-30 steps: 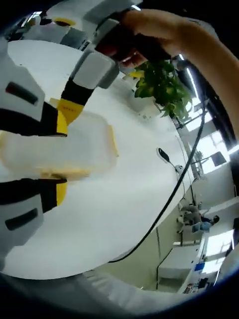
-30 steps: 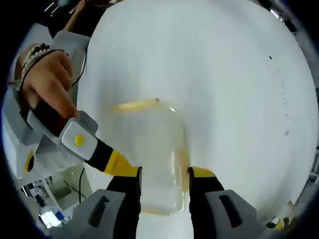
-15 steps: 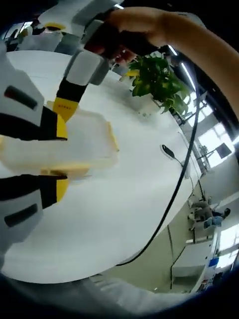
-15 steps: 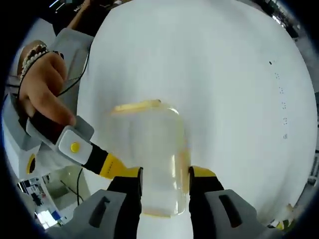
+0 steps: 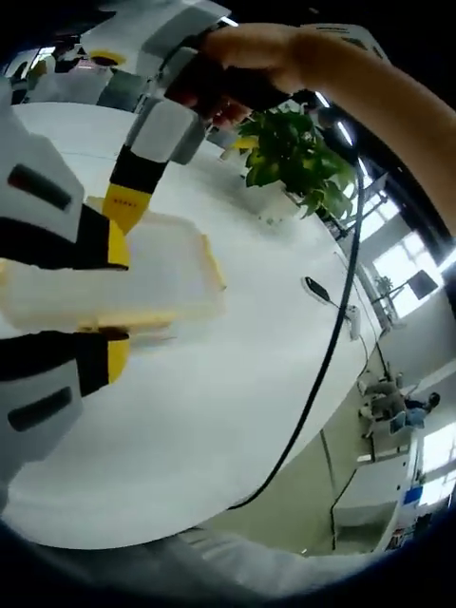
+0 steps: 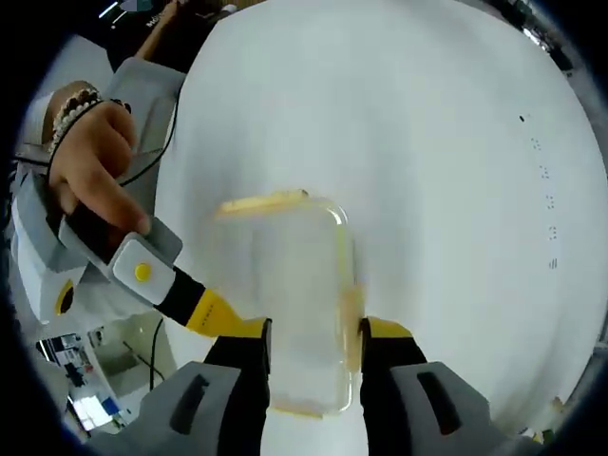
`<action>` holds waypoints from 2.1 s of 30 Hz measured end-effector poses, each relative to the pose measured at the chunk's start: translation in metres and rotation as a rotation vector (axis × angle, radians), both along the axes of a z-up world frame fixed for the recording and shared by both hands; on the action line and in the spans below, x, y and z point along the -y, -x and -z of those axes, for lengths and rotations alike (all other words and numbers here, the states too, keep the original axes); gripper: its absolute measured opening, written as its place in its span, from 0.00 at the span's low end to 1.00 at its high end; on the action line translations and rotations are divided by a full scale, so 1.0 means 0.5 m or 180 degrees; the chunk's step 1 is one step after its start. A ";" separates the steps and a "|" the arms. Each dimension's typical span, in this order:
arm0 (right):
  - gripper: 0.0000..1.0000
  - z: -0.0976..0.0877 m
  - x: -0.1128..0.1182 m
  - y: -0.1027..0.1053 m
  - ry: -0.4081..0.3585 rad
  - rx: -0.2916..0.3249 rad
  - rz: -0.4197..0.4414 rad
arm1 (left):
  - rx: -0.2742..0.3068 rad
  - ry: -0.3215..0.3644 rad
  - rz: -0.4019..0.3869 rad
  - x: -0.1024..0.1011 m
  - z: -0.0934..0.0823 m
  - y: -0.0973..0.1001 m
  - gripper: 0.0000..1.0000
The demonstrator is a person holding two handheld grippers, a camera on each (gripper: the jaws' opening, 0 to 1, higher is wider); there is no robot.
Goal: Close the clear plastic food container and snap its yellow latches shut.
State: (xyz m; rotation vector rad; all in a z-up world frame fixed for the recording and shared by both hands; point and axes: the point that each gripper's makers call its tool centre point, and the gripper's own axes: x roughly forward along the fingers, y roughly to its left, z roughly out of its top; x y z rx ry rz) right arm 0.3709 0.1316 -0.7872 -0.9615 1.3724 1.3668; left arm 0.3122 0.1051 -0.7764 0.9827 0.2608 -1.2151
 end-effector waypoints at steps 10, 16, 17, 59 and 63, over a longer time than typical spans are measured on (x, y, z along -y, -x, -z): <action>0.31 0.004 -0.010 -0.017 -0.0343 -0.0269 0.0095 | -0.0004 0.0086 0.0031 0.001 -0.002 0.001 0.17; 0.32 0.001 -0.011 -0.014 -0.0378 -0.0212 0.0120 | -0.0004 0.0065 -0.0004 0.001 -0.001 0.004 0.18; 0.33 0.000 -0.010 -0.014 -0.0387 -0.0187 0.0133 | 0.0077 0.0065 0.0032 0.000 0.000 0.004 0.19; 0.36 -0.052 0.064 0.010 -0.0687 0.2018 0.0824 | -0.0274 -0.0410 -0.0219 -0.015 0.008 0.037 0.43; 0.47 -0.058 0.094 0.044 -0.0914 0.1899 0.1108 | -0.0402 0.0276 -0.0448 -0.017 -0.048 0.036 0.41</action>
